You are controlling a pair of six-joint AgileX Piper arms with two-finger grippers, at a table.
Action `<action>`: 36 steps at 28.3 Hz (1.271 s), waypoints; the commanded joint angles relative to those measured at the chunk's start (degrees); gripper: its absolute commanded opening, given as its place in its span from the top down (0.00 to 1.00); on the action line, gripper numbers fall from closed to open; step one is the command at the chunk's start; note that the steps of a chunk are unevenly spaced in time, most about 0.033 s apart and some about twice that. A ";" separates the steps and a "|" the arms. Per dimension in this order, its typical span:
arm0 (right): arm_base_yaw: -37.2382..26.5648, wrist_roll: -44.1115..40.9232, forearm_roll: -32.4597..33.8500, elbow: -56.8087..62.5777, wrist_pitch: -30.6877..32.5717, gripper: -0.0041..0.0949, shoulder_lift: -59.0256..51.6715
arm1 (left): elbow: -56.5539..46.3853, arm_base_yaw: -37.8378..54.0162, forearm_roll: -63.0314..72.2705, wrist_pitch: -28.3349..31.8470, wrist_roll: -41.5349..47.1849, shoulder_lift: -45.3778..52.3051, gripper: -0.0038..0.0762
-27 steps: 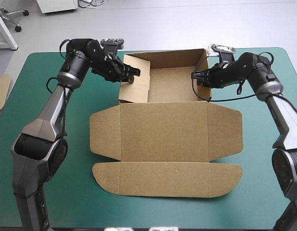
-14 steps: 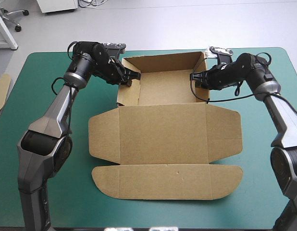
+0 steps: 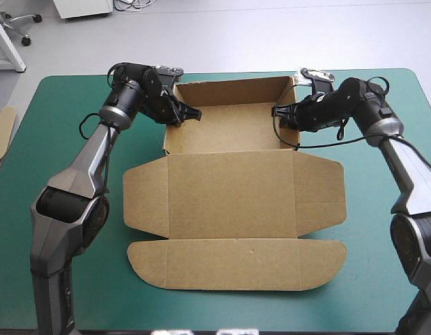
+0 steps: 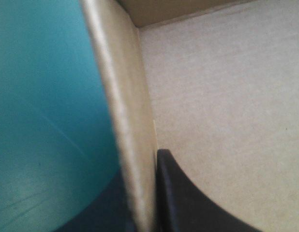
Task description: Fold the box
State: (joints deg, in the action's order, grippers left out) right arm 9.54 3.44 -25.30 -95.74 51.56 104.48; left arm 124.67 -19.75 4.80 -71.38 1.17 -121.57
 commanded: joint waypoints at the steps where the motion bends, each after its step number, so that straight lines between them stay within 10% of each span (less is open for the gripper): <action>1: 0.09 -0.51 -4.12 -1.84 -1.24 0.97 -3.28 | 1.24 -0.55 -0.44 -2.01 -0.43 3.26 0.97; 36: 1.74 -8.96 22.27 -5.90 10.54 0.97 5.92 | 1.09 -2.59 -3.15 0.85 6.18 -3.74 0.97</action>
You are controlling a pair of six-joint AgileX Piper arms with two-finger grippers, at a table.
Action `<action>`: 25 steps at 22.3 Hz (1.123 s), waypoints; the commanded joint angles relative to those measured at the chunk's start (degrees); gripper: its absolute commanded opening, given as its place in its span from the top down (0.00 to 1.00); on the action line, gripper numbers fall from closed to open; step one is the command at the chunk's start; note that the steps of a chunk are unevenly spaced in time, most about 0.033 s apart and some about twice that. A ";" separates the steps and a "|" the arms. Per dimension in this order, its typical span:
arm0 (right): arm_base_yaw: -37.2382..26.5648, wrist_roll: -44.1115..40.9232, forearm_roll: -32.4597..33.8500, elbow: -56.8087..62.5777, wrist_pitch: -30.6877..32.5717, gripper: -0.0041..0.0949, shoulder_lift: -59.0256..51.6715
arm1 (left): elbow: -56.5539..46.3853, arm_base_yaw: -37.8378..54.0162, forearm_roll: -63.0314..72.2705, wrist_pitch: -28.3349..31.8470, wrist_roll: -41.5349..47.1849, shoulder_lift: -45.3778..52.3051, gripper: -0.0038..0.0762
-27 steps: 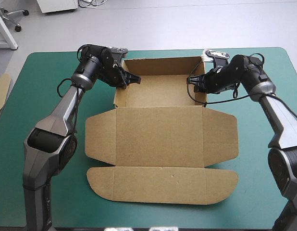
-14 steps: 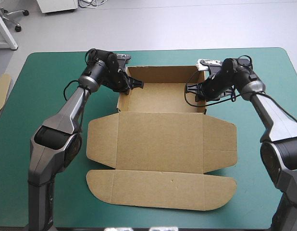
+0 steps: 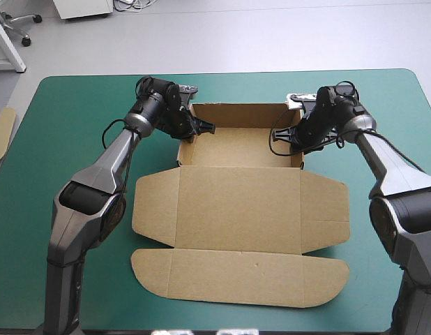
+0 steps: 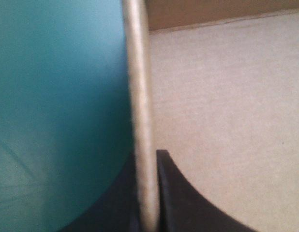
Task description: Fold the box
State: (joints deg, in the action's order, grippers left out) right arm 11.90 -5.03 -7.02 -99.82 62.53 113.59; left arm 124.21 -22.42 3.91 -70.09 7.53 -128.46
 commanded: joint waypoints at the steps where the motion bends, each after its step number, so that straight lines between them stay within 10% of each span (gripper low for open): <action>1: -0.62 -0.50 3.97 -1.82 -0.43 0.97 -3.11 | 1.55 0.07 -2.26 -0.33 0.11 3.14 0.97; 21: -0.62 0.28 2.77 -5.39 3.23 0.96 -2.16 | 1.69 -0.05 -3.21 -1.21 0.87 0.31 0.97; 25: -0.62 0.81 2.99 -10.54 6.17 0.81 -2.16 | 6.11 -0.15 -2.44 -1.31 0.76 0.31 0.77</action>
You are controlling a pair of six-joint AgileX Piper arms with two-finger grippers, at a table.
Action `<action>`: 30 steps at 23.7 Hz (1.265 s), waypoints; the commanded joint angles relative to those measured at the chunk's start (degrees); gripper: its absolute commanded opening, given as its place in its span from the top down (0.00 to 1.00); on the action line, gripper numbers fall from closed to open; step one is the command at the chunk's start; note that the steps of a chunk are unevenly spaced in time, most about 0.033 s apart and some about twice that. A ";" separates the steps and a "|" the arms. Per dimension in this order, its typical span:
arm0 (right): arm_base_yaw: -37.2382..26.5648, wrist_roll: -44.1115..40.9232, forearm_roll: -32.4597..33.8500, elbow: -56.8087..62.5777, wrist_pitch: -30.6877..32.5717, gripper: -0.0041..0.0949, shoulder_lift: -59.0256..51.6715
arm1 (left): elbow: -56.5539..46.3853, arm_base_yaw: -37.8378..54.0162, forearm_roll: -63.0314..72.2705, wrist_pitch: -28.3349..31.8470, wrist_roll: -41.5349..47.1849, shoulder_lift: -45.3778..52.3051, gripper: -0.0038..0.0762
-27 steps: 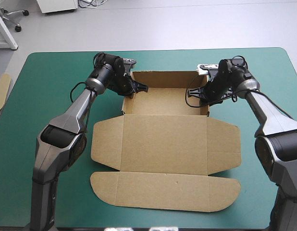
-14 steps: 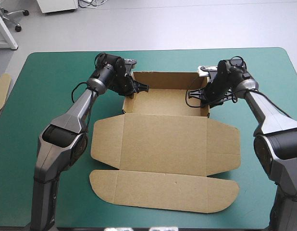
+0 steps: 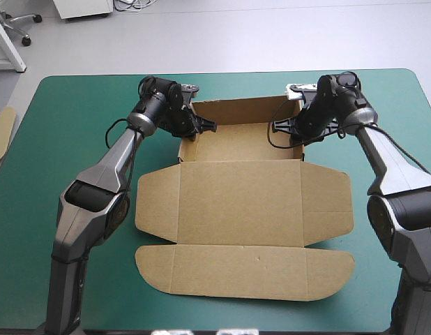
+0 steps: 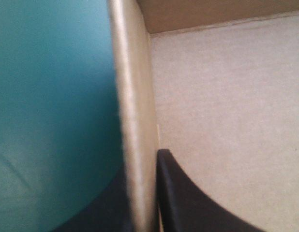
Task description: Fold the box
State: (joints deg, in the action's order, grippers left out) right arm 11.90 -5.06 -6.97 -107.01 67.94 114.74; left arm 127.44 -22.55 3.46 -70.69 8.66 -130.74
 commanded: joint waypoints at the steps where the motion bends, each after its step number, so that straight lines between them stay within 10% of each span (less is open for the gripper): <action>1: -0.62 0.84 3.22 -3.85 1.49 0.73 -3.31 | 4.48 -0.02 -0.99 -1.10 -0.37 2.59 0.66; 8: -0.62 0.84 2.98 -3.85 3.51 0.44 -3.41 | 5.66 -0.02 -0.78 -3.15 -1.13 2.85 0.55; 30: -0.62 2.35 3.16 -4.11 -6.09 0.53 -19.98 | 4.98 -4.51 -10.09 1.39 -2.04 17.72 0.46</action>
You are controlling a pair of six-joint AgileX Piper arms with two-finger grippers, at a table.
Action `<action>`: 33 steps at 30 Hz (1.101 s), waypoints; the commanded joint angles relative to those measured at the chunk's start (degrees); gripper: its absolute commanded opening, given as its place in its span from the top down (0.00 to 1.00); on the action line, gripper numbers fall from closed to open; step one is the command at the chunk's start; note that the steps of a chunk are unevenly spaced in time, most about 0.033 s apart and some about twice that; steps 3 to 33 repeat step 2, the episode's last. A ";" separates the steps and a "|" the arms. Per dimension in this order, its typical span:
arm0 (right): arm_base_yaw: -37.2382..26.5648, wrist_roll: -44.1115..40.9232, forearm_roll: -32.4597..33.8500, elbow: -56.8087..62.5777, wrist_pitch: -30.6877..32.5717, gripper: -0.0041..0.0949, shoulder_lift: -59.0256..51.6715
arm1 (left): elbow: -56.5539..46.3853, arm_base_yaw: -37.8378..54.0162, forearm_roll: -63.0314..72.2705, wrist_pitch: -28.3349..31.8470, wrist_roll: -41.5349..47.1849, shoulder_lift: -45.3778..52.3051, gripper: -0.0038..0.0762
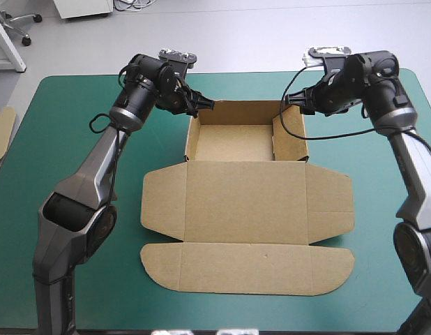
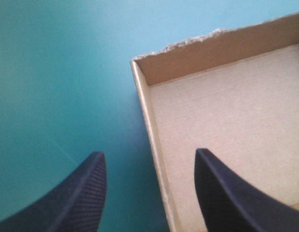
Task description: Fold the box
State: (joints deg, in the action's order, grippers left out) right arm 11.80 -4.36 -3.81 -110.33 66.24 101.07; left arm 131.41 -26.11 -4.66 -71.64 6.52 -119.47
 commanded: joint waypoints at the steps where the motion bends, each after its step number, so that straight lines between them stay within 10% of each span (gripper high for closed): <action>1: -0.52 2.30 -0.01 0.30 -5.13 0.54 -7.69 | 0.87 -1.42 -2.12 2.75 0.10 7.63 0.46; 33: -0.52 3.06 -0.01 1.69 -5.92 0.55 -9.48 | 0.70 -1.53 -2.40 3.12 0.10 8.93 0.46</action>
